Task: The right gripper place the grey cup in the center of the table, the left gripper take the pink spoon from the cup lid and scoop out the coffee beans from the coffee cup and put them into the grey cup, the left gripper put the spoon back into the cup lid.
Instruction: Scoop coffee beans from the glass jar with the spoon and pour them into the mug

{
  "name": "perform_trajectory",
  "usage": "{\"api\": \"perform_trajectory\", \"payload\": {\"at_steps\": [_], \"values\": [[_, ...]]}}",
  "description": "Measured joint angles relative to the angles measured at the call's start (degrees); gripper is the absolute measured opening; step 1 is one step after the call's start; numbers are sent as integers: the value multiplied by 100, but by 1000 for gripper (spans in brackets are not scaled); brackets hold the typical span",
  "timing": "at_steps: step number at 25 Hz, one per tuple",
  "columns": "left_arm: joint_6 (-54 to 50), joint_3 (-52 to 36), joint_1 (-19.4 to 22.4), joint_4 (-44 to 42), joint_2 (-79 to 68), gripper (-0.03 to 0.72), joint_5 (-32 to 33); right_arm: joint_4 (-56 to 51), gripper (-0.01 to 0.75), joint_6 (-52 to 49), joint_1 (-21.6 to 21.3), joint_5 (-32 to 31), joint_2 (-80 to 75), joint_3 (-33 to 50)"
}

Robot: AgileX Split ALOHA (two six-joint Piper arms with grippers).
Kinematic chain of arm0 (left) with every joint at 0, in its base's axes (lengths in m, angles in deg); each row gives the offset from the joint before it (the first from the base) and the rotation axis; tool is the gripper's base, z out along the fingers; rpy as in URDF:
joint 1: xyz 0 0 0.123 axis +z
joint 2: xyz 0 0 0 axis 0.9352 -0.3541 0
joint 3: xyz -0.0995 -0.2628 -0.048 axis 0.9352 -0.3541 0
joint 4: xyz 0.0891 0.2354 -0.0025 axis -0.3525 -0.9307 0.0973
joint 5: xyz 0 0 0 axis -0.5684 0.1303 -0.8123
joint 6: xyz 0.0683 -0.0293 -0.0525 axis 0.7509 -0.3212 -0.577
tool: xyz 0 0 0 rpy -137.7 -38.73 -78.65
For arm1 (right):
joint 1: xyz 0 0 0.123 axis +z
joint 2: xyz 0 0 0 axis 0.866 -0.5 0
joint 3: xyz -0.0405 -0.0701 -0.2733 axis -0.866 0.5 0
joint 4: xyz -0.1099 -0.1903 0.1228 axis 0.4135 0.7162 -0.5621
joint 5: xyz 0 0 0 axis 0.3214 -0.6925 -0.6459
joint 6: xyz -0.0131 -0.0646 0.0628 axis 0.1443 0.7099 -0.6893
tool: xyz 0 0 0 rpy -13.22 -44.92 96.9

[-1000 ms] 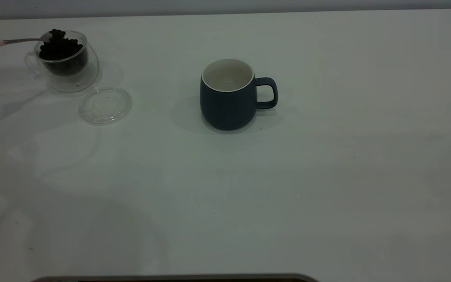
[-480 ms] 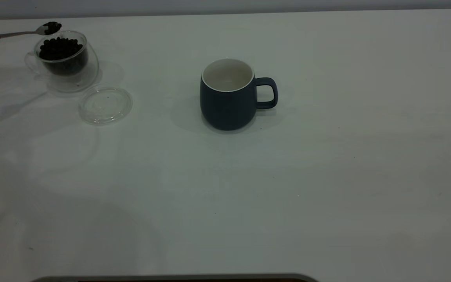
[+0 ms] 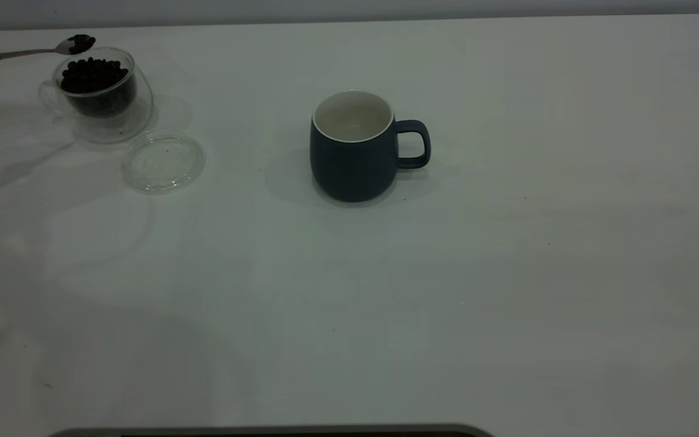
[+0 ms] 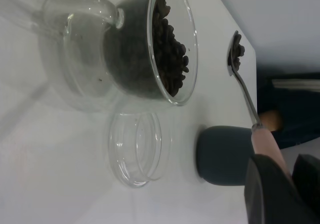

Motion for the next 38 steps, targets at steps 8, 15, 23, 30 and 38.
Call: {"api": "perform_trajectory", "payload": {"at_steps": [8,15,23,30,38], "values": [[-145,0,-101,0,0,129,0,0,588,0,0,0,0,0],[-235,0,-665,0,0,129,7,0,588,0,0,0,0,0],[-274,0,-1345,176,0,129,20,0,588,0,0,0,0,0],[-307,0,-2037,451,0,129,20,0,588,0,0,0,0,0],[-428,0,-2752,563,0,129,20,0,588,0,0,0,0,0]]}}
